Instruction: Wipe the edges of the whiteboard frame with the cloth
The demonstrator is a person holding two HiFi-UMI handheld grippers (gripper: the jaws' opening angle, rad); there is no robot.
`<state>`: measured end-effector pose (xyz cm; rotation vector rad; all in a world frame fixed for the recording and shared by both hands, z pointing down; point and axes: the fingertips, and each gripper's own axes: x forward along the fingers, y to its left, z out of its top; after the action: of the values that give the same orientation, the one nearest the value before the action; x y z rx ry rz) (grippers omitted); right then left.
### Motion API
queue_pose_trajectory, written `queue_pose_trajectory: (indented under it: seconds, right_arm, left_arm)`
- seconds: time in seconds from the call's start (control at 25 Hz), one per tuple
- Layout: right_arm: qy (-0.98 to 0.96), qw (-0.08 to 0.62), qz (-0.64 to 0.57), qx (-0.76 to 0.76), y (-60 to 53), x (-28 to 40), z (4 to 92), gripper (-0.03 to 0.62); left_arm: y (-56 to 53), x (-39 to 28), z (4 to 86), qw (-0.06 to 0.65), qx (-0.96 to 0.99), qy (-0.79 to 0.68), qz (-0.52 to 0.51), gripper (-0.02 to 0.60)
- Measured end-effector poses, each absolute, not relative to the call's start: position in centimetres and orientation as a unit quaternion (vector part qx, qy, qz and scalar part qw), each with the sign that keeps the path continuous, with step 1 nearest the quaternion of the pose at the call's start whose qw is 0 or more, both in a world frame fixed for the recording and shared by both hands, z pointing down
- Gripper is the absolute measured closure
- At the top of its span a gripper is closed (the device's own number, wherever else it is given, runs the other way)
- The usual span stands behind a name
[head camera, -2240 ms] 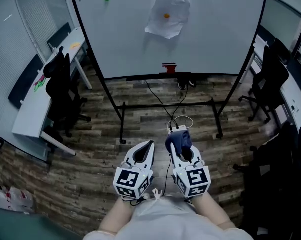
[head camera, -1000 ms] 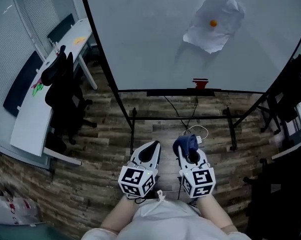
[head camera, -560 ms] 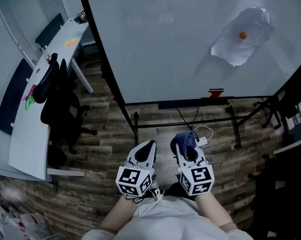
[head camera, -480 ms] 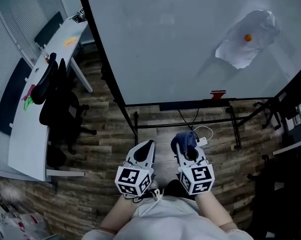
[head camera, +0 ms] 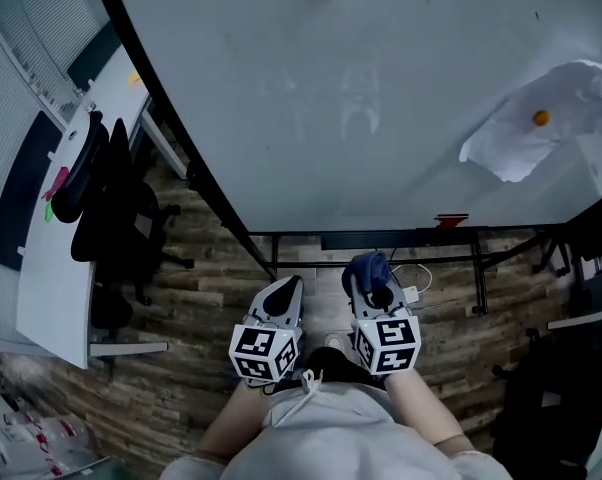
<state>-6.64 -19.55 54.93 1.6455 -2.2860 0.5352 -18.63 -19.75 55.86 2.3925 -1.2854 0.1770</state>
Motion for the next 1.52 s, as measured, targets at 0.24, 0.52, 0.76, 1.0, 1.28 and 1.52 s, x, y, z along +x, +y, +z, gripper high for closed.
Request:
queue_pose_trajectory:
  seconds: [0.24, 0.52, 0.76, 1.0, 1.28, 1.52]
  right_arm:
    - [-0.796, 0.178, 0.205, 0.540, -24.2, -4.0, 58.8, 0.525]
    - [-0.802, 0.247, 0.220, 0.498, -28.1, -4.9, 64.9, 0.525]
    - [-0.793, 0.288, 0.225, 0.487, -29.8, -6.9, 67.9, 0.525]
    - [-0.769, 0.303, 0.246, 0.506, -30.5, -8.6, 69.4, 0.525]
    - [-0.758, 0.332, 0.241, 0.507, -30.9, -12.0, 69.6, 0.525]
    - [-0.769, 0.292, 0.279, 0.495, -31.2, -15.9, 68.7, 0.526]
  left_arm:
    - [-23.3, -17.6, 58.2, 0.230, 0.837, -0.491, 0.072, 0.563]
    - [-25.2, -17.5, 61.1, 0.249, 0.825, -0.502, 0.081, 0.563]
    - [-25.3, -19.2, 63.0, 0.274, 0.822, -0.491, 0.088, 0.563]
    - [-25.4, -21.6, 62.3, 0.254, 0.834, -0.479, 0.100, 0.563]
    - [-25.6, -24.8, 61.1, 0.229, 0.840, -0.481, 0.104, 0.563]
    - [-24.8, -28.0, 59.9, 0.215, 0.839, -0.490, 0.103, 0.563]
